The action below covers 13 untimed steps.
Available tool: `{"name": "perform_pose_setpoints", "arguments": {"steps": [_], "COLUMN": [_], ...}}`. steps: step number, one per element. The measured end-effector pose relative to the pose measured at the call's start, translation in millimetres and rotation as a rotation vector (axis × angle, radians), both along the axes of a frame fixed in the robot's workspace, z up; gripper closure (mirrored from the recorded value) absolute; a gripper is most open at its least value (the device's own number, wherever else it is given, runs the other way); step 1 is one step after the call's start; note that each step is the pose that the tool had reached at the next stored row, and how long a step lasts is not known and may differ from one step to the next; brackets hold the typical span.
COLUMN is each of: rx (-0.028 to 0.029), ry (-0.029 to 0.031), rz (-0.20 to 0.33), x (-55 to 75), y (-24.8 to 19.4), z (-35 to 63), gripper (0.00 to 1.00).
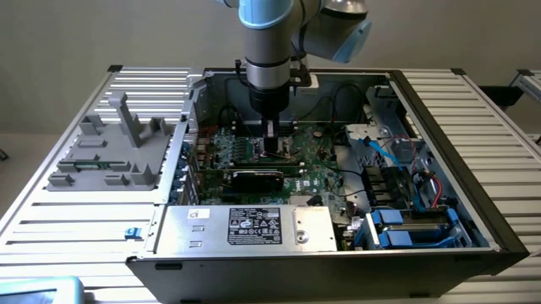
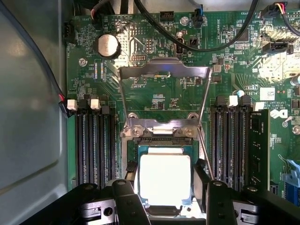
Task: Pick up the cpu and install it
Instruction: 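Place the cpu into insertion slot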
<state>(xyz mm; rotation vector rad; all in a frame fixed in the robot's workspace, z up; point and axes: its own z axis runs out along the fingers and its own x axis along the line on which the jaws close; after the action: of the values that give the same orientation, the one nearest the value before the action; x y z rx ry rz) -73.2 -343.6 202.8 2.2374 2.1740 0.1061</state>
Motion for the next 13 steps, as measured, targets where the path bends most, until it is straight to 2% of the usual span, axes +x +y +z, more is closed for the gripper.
{"name": "perform_pose_setpoints", "arguments": {"steps": [3, 13], "rx": [-0.0001, -0.0001], "ry": [0.0019, 0.0141], "rz": [0.0, 0.0], "x": [0.1, 3.0], "y": [0.5, 1.5], "z": [-1.1, -3.6], "gripper": [0.45, 0.45]}}
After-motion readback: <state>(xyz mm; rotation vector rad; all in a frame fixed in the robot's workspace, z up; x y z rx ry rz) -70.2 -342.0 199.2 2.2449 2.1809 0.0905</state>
